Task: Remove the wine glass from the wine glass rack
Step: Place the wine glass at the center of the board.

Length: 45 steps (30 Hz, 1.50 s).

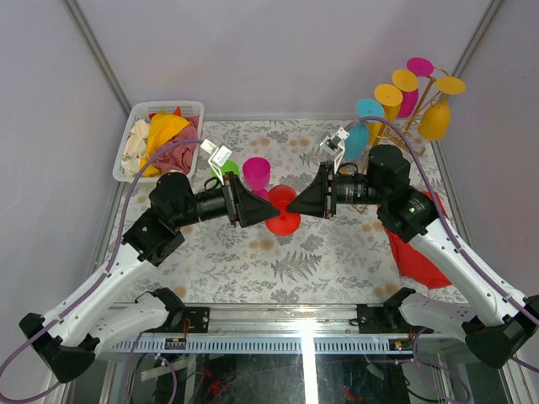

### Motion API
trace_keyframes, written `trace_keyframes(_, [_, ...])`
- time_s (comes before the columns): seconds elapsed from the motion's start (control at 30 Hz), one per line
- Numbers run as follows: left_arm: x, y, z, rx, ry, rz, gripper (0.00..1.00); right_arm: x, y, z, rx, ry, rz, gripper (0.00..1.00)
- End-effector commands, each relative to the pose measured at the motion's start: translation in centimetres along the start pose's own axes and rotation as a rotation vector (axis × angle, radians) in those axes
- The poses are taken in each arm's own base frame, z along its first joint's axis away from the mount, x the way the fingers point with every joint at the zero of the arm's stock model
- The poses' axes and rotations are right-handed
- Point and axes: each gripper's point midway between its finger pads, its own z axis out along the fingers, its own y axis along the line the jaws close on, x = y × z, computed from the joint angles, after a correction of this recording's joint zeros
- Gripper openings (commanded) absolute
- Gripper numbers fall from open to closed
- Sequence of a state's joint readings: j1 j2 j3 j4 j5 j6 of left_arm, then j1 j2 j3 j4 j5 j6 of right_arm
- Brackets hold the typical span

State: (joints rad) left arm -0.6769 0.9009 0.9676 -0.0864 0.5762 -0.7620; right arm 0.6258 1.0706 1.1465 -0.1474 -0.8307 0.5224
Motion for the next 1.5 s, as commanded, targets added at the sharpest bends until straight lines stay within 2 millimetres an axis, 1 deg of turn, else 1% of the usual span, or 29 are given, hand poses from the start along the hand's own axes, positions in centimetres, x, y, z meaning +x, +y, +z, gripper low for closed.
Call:
trace_keyframes(0.0, [-0.4,-1.6,-0.2,0.075,-0.001,0.044,0.36,-2.0,0.9,0.1,-0.021,-0.078,-0.084,0.0])
trace_keyframes(0.13, [-0.2,-1.6,-0.4,0.073,0.001,0.047,0.23,-2.2,0.8,0.4,-0.026,-0.085,-0.077,0.0])
trace_keyframes(0.3, [-0.1,-1.4,-0.4,0.067,0.003,0.054,0.15,-2.4,0.7,0.5,-0.027,-0.094,-0.073,0.0])
trace_keyframes(0.47, [-0.3,-1.5,-0.4,0.067,-0.005,0.07,0.01,-2.3,1.1,0.3,-0.036,-0.091,-0.069,0.0])
trace_keyframes(0.57, [-0.5,-1.5,-0.5,0.065,-0.015,0.082,0.0,-1.7,1.7,0.2,-0.06,-0.053,-0.038,0.0])
trace_keyframes(0.6, [-0.5,-1.6,-0.6,0.067,-0.017,0.085,0.0,-1.6,1.8,0.2,-0.067,-0.043,-0.032,0.02])
trace_keyframes(0.67, [-0.7,-1.6,-0.7,0.063,-0.03,0.091,0.0,-1.2,1.8,0.3,-0.073,-0.028,-0.024,0.09])
trace_keyframes(0.73, [-1.0,-1.7,-0.9,0.056,-0.05,0.1,0.0,-1.0,2.0,0.3,-0.081,-0.023,-0.03,0.2])
trace_keyframes(0.87, [-1.8,-2.1,-1.5,0.042,-0.103,0.123,0.0,-0.6,2.0,0.4,-0.076,-0.018,-0.032,0.48])
trace_keyframes(0.9, [-2.1,-2.1,-1.7,0.037,-0.116,0.127,0.0,-0.5,2.1,0.4,-0.076,-0.018,-0.035,0.52])
trace_keyframes(0.97, [-2.5,-2.2,-2.0,0.026,-0.143,0.139,0.0,-0.3,2.5,0.5,-0.087,-0.008,-0.029,0.56])
trace_keyframes(1.1, [-3.0,-2.1,-2.3,0.005,-0.179,0.149,0.0,0.0,3.3,1.5,-0.108,0.013,-0.021,0.57])
trace_keyframes(1.17, [-3.1,-2.0,-2.4,0.002,-0.183,0.149,0.0,-0.1,3.6,2.1,-0.114,0.015,-0.039,0.56])
trace_keyframes(1.27, [-3.0,-2.0,-2.4,0.003,-0.179,0.145,0.0,-0.9,3.6,2.4,-0.105,-0.021,-0.049,0.48])
trace_keyframes(1.4, [-2.8,-2.0,-2.5,-0.001,-0.178,0.143,0.0,-1.3,4.5,2.3,-0.143,-0.028,-0.051,0.39])
trace_keyframes(1.47, [-2.8,-2.0,-2.5,-0.002,-0.177,0.143,0.0,-1.3,4.8,2.3,-0.156,-0.031,-0.049,0.36])
